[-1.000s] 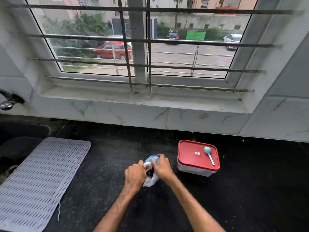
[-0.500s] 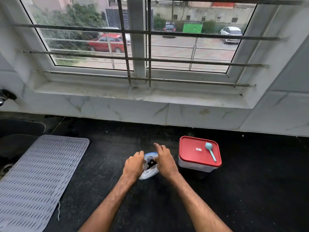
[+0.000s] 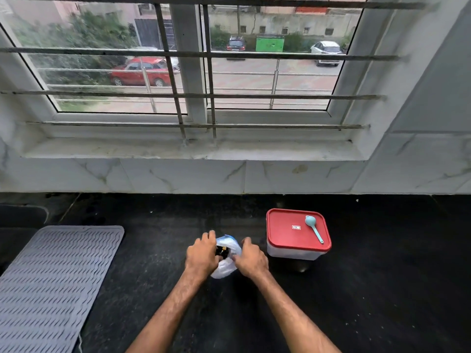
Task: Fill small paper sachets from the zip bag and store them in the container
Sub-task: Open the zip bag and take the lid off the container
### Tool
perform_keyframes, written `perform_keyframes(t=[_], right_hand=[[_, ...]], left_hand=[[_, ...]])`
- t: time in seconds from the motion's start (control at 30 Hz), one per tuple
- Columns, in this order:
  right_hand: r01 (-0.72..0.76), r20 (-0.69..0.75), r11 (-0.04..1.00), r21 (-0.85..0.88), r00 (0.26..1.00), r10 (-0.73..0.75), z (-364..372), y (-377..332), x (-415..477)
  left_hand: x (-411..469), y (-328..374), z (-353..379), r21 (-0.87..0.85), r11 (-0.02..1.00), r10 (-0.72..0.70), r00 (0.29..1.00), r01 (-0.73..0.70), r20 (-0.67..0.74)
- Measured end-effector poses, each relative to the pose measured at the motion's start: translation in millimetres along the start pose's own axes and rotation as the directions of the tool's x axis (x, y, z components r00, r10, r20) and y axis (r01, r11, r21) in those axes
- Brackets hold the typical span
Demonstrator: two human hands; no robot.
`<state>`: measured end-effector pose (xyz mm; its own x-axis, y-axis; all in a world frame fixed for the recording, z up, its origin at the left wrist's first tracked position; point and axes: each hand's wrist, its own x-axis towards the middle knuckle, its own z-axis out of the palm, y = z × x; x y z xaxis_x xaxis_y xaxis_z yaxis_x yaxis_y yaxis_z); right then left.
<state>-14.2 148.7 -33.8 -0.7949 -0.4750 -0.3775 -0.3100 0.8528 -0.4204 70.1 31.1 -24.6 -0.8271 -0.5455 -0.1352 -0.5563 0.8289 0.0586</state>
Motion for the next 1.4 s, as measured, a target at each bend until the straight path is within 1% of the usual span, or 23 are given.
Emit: perform_keyframes(t=[0.1, 0.2, 0.27, 0.33, 0.37, 0.4, 0.47, 0.5, 0.53, 0.6, 0.67, 0.7, 0.77, 0.8, 0.83, 0.87, 0.93, 1.03, 1.13, 1.2, 1.23, 1.3, 1.4], right_hand=[[0.055, -0.093, 0.995, -0.079, 0.994, -0.062, -1, 4, 0], [0.096, -0.17, 0.994, -0.049, 0.98, -0.103, -9, 7, 6], [0.135, -0.171, 0.99, -0.029, 0.976, -0.138, -18, 5, 10], [0.177, -0.148, 0.984, -0.026, 0.973, -0.179, -28, 5, 10], [0.209, -0.161, 0.977, -0.034, 0.964, -0.212, -33, 3, 9], [0.244, -0.219, 0.969, -0.046, 0.944, -0.248, -42, 7, 9], [0.294, -0.383, 0.951, -0.094, 0.871, -0.307, -61, 19, 11], [0.285, -0.45, 0.951, -0.119, 0.838, -0.308, -73, 31, 14], [0.253, -0.492, 0.958, -0.134, 0.823, -0.286, -84, 43, 19], [0.146, -0.539, 0.977, -0.156, 0.816, -0.208, -106, 75, 29], [0.063, -0.531, 0.985, -0.16, 0.835, -0.14, -123, 107, 36], [0.041, -0.496, 0.986, -0.164, 0.86, -0.119, -127, 119, 38], [0.046, -0.372, 0.978, -0.204, 0.92, -0.121, -132, 141, 40], [0.071, -0.317, 0.969, -0.238, 0.937, -0.147, -131, 146, 40], [0.096, -0.29, 0.956, -0.276, 0.94, -0.178, -130, 148, 40], [0.11, -0.299, 0.949, -0.297, 0.933, -0.201, -132, 155, 38], [0.139, -0.329, 0.947, -0.291, 0.914, -0.236, -135, 154, 34], [0.211, -0.385, 0.962, -0.171, 0.885, -0.262, -143, 163, 31], [0.279, -0.542, 0.96, -0.005, 0.806, -0.237, -155, 174, 34], [0.295, -0.621, 0.955, 0.021, 0.752, -0.219, -164, 187, 38], [0.29, -0.637, 0.957, 0.027, 0.742, -0.207, -167, 198, 40], [0.23, -0.622, 0.972, 0.037, 0.767, -0.158, -164, 226, 45], [0.117, -0.518, 0.993, -0.023, 0.848, -0.112, -142, 269, 47]], left_hand=[[4, -6, -11, -0.016, 0.998, -0.067, 0.997, 0.066, -0.032], [8, -10, -15, -0.084, 0.99, -0.115, 0.993, 0.111, -0.041], [9, -5, -17, -0.133, 0.987, -0.098, 0.995, 0.092, -0.035], [11, 3, -19, -0.162, 0.987, -0.027, 0.999, 0.022, -0.031], [13, 5, -19, -0.16, 0.987, 0.019, 0.999, -0.025, -0.04], [16, 12, -20, -0.16, 0.983, 0.082, 0.994, -0.092, -0.069], [22, 29, -25, -0.173, 0.952, 0.225, 0.96, -0.253, -0.166], [26, 42, -29, -0.182, 0.928, 0.29, 0.936, -0.326, -0.199], [31, 55, -32, -0.194, 0.904, 0.339, 0.916, -0.38, -0.215], [40, 87, -39, -0.2, 0.875, 0.403, 0.892, -0.441, -0.203], [49, 117, -40, -0.188, 0.862, 0.45, 0.881, -0.472, -0.148], [53, 130, -39, -0.17, 0.861, 0.466, 0.878, -0.479, -0.109], [59, 154, -36, -0.163, 0.868, 0.473, 0.881, -0.469, -0.015], [61, 160, -35, -0.183, 0.873, 0.467, 0.883, -0.452, 0.046], [61, 164, -31, -0.195, 0.88, 0.457, 0.883, -0.432, 0.108], [61, 173, -28, -0.186, 0.881, 0.462, 0.875, -0.435, 0.146], [60, 174, -18, -0.144, 0.889, 0.457, 0.87, -0.435, 0.188], [57, 175, -8, -0.11, 0.896, 0.444, 0.871, -0.43, 0.211], [48, 173, -2, -0.087, 0.892, 0.451, 0.86, -0.444, 0.237], [42, 172, 5, -0.109, 0.892, 0.452, 0.867, -0.438, 0.211], [39, 172, 8, -0.115, 0.891, 0.454, 0.868, -0.44, 0.198], [33, 168, 15, -0.145, 0.885, 0.462, 0.871, -0.442, 0.167], [23, 163, 25, -0.169, 0.885, 0.455, 0.883, -0.434, 0.116]])
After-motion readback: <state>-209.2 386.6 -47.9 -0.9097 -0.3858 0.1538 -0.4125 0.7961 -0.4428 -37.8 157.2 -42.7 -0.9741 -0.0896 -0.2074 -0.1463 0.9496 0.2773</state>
